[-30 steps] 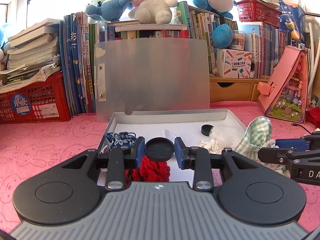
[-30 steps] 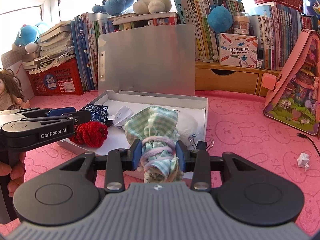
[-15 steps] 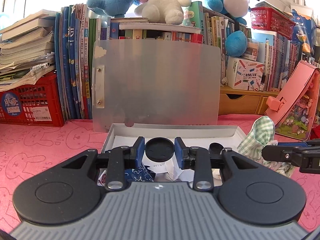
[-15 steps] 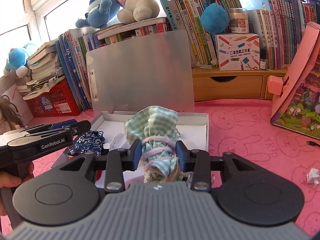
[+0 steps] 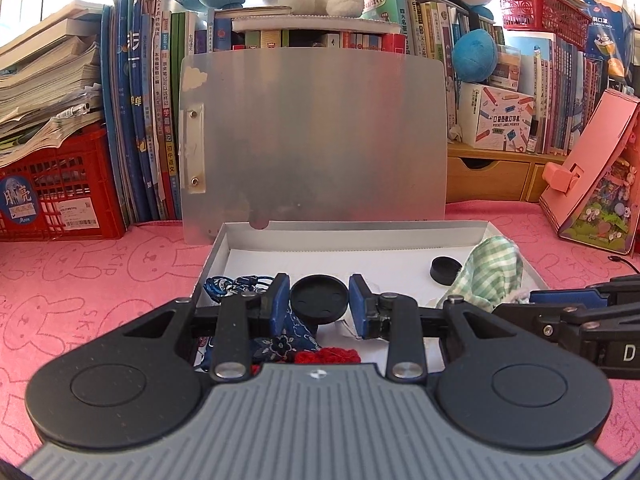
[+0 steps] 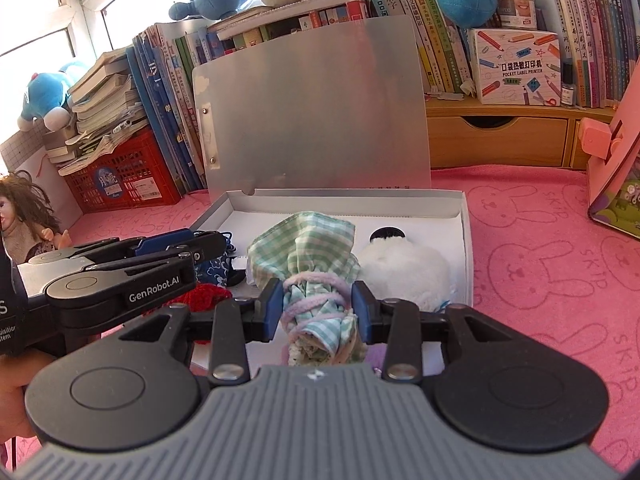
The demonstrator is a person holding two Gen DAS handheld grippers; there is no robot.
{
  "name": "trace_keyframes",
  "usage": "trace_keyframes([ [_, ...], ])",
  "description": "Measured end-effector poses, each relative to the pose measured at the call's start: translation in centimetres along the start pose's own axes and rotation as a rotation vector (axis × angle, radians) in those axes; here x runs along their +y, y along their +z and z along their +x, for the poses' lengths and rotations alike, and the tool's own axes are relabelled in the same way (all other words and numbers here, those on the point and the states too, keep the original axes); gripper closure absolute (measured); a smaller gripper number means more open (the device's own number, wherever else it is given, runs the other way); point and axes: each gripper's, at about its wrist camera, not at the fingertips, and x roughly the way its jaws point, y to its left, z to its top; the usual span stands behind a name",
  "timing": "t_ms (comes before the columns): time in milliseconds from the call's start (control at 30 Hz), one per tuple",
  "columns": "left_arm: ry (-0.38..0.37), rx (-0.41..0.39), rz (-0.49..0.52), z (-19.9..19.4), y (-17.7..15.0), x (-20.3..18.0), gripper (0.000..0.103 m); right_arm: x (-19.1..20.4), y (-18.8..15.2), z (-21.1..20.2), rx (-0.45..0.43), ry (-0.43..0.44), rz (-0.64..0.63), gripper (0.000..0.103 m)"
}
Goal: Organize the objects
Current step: 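Carry the gingham bundle with the right tool over the box, then open the right tool to release the gingham bundle into the box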
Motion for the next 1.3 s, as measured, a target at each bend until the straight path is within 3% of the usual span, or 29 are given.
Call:
trace_keyframes([
  [867,-0.009,0.057,0.016,1.3,-1.8,-0.5,0.064,1.4,-1.5,1.0,0.003,0.021,-0.074,0.058],
  [1000,-0.014,0.059,0.012,0.9,-1.8,-0.6,0.064,1.7,-1.7,0.5,-0.014,0.011,-0.094,0.047],
  [1100,-0.018,0.050,0.010,0.5,-1.6,-0.6,0.053,1.9,-1.7,-0.1,-0.031,0.009,-0.107,0.041],
  [1300,-0.020,0.035,0.018,-0.5,-1.3,-0.9,0.045,2.2,-1.5,-1.1,-0.057,-0.003,-0.126,0.038],
])
